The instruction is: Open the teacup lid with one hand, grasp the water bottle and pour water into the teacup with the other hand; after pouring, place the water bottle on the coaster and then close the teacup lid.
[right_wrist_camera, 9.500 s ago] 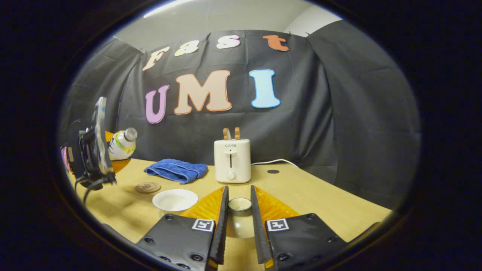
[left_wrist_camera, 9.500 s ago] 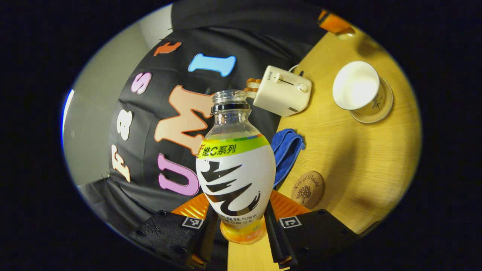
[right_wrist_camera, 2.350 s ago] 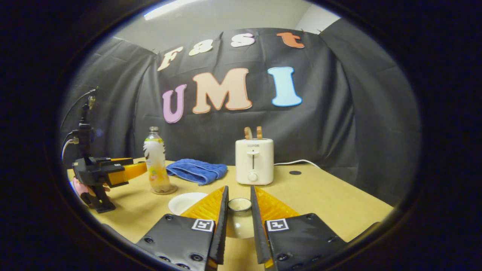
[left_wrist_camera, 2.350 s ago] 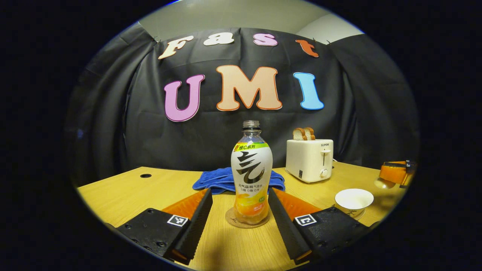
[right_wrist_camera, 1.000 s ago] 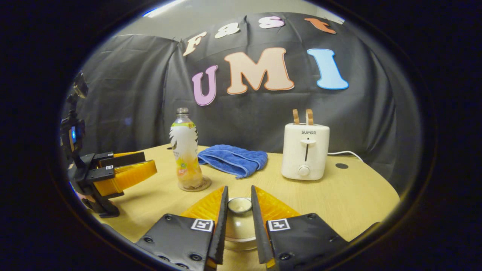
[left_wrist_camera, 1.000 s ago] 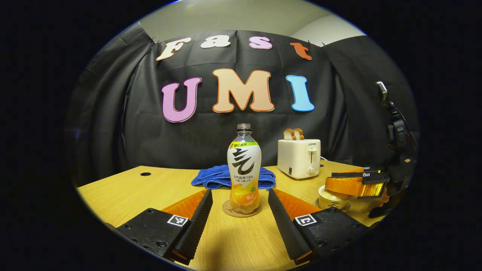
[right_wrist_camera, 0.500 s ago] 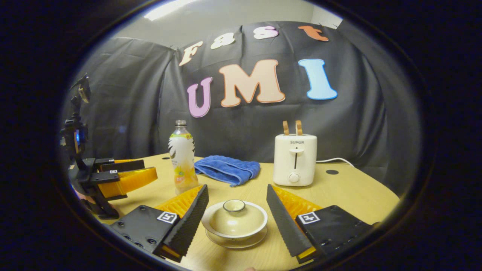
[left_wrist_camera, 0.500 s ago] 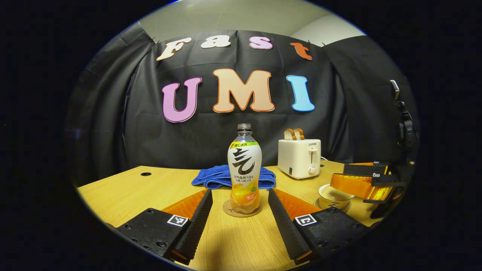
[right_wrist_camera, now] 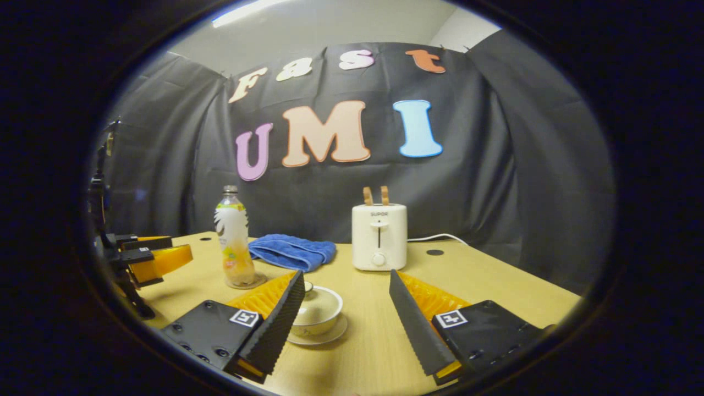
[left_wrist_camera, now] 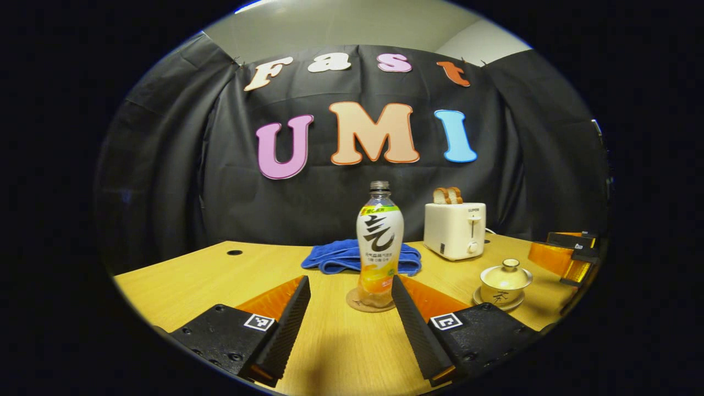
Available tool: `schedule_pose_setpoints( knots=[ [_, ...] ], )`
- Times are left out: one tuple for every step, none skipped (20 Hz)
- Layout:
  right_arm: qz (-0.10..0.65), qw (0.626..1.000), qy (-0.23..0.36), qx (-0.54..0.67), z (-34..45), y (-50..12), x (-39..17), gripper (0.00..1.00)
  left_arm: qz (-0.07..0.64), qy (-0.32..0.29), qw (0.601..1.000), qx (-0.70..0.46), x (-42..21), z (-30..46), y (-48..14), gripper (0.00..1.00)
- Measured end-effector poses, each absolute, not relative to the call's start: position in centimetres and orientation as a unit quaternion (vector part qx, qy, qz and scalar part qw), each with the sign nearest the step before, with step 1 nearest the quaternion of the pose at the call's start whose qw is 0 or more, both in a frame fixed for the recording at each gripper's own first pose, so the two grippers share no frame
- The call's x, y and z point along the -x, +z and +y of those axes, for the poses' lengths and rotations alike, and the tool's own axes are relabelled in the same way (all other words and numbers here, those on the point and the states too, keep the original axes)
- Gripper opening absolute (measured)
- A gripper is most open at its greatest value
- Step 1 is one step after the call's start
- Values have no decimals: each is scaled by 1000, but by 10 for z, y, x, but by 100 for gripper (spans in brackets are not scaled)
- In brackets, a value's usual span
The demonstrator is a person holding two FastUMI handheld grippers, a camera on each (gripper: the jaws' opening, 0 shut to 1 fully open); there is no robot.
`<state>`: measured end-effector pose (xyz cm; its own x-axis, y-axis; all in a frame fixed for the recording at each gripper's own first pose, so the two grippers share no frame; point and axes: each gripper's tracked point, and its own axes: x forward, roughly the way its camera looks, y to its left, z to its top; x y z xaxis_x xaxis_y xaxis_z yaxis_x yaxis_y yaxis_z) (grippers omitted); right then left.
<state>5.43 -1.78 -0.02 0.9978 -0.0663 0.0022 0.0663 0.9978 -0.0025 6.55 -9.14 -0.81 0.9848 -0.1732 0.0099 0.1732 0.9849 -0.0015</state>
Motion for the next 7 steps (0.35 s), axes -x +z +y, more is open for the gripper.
schedule_pose_setpoints(
  knots=[
    [-1, 999, -37, 2, -19, 0, -52, 100, -6, -76, 997, 1, -64, -86, -7, 87],
    [-1, 999, -38, 1, -20, 1, -51, 100, -5, -70, 998, 1, -63, -85, -8, 87],
    [-1, 999, -38, 2, -20, 0, -52, 100, -5, -64, 998, 0, -63, -84, -7, 87],
    [-1, 999, -38, 1, -20, 0, -51, 100, -4, -61, 998, -1, -63, -82, -8, 87],
    [-1, 999, -38, 2, -20, 0, -51, 100, -4, -60, 998, 0, -63, -82, -8, 87],
    [-1, 999, -38, 2, -20, 0, -51, 100, -5, -59, 998, 0, -63, -83, -8, 87],
    [-1, 999, -38, 2, -20, 0, -50, 100, -4, -59, 998, 0, -63, -83, -8, 87]
  ],
)
